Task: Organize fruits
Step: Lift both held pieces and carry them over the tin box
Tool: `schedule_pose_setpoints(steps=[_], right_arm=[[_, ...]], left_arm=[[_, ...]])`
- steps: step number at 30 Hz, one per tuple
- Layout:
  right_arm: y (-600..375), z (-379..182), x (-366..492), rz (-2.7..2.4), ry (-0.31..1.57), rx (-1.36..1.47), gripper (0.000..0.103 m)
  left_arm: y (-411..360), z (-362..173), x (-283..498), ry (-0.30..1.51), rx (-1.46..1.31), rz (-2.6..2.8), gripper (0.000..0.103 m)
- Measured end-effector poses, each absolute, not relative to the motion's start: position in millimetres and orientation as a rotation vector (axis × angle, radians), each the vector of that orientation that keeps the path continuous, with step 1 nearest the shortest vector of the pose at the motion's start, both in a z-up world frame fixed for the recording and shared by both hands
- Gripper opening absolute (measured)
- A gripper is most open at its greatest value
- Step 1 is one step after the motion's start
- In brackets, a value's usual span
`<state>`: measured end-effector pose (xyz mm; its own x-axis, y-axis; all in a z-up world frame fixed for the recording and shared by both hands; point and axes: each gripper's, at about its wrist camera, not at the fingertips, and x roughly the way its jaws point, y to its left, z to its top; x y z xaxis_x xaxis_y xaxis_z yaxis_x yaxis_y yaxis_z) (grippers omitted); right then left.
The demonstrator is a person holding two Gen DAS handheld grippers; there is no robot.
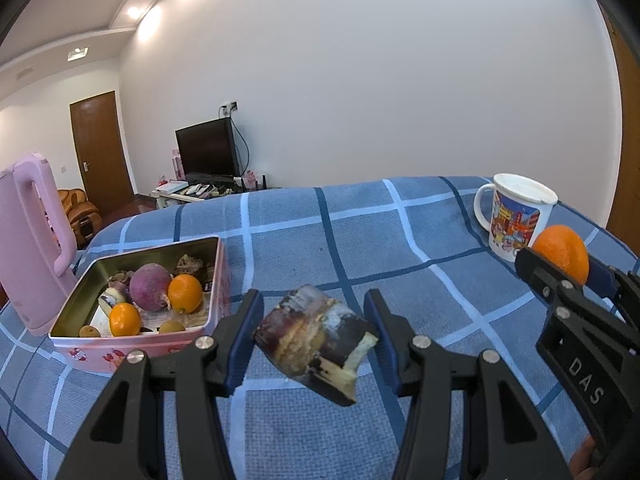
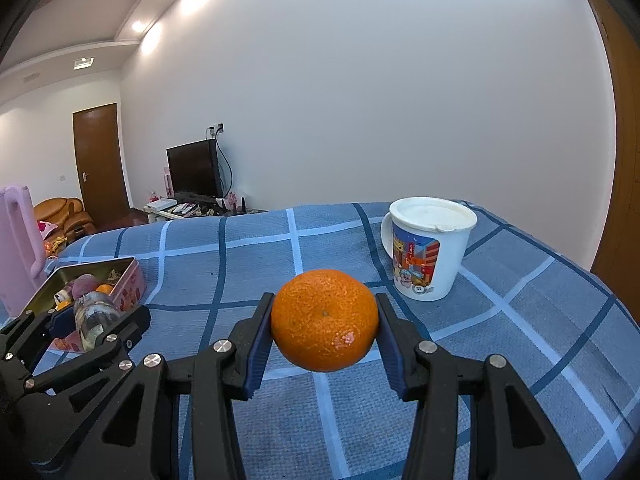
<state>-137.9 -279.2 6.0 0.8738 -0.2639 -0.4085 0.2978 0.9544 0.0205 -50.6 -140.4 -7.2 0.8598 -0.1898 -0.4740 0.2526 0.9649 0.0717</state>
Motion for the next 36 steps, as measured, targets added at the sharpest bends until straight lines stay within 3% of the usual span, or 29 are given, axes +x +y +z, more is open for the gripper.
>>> schedule_pose_setpoints(steps=[36], right_arm=[[-228, 9, -159, -0.195, 0.367, 0.047, 0.050]], left_arm=[[-107, -6, -77, 0.470, 0.152, -0.221, 0.054]])
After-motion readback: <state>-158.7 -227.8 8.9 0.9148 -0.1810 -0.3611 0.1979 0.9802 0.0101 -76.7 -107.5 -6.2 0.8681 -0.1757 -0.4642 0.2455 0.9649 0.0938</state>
